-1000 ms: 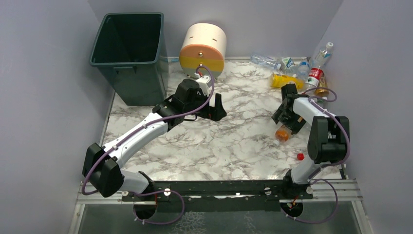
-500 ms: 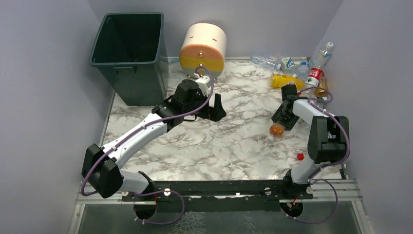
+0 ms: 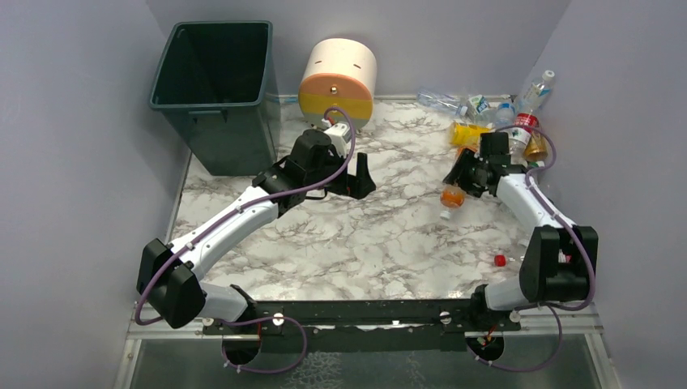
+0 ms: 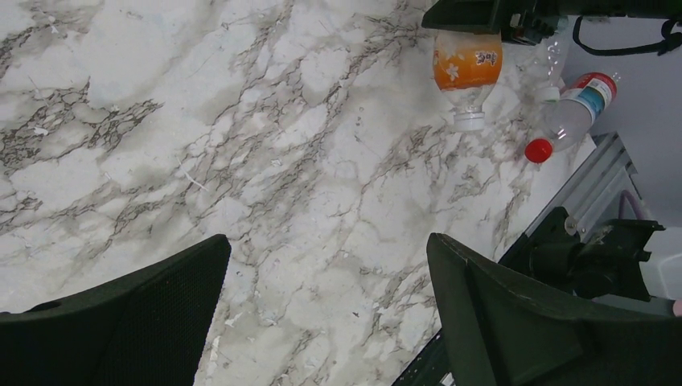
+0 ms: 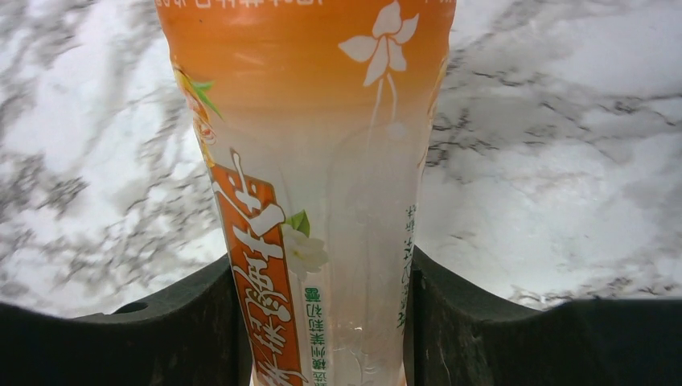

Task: Put the plastic bottles in the bin
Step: Pick up the plastic bottle at the center of the board.

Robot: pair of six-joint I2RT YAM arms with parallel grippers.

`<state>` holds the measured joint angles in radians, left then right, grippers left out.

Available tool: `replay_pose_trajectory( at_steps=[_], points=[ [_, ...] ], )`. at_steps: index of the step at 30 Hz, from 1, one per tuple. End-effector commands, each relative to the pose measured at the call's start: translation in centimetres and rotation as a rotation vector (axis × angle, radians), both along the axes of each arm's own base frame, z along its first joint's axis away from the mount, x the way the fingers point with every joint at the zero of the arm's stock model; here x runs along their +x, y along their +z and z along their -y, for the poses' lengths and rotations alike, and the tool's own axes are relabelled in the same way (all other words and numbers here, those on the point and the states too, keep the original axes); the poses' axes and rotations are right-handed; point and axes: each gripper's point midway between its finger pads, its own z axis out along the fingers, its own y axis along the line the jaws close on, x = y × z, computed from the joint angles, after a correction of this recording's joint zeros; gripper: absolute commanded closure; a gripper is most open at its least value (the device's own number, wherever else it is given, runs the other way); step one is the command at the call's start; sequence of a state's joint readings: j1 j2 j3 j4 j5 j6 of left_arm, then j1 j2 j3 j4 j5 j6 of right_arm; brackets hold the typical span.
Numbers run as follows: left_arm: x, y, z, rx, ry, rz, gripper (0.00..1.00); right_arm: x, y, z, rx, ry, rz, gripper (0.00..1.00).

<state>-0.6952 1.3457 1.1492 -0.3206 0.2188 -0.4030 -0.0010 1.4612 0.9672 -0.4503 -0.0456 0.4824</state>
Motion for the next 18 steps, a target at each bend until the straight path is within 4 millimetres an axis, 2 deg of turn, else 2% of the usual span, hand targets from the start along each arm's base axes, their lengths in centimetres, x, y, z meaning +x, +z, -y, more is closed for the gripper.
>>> replay_pose_trajectory(
  at_steps=[1, 12, 18],
  points=[
    [1.0, 1.9, 0.6, -0.031, 0.028, 0.029, 0.01, 0.7, 3.6, -4.1, 0.110, 0.190, 0.147, 0.57],
    [1.7, 2.6, 1.4, -0.079, 0.053, 0.016, 0.01, -1.8, 7.9, -14.2, 0.211, 0.463, 0.264, 0.56],
    [1.9, 3.0, 1.5, -0.097, 0.069, 0.019, 0.01, -3.7, 9.7, -19.1, 0.257, 0.604, 0.311, 0.56]
  ],
)
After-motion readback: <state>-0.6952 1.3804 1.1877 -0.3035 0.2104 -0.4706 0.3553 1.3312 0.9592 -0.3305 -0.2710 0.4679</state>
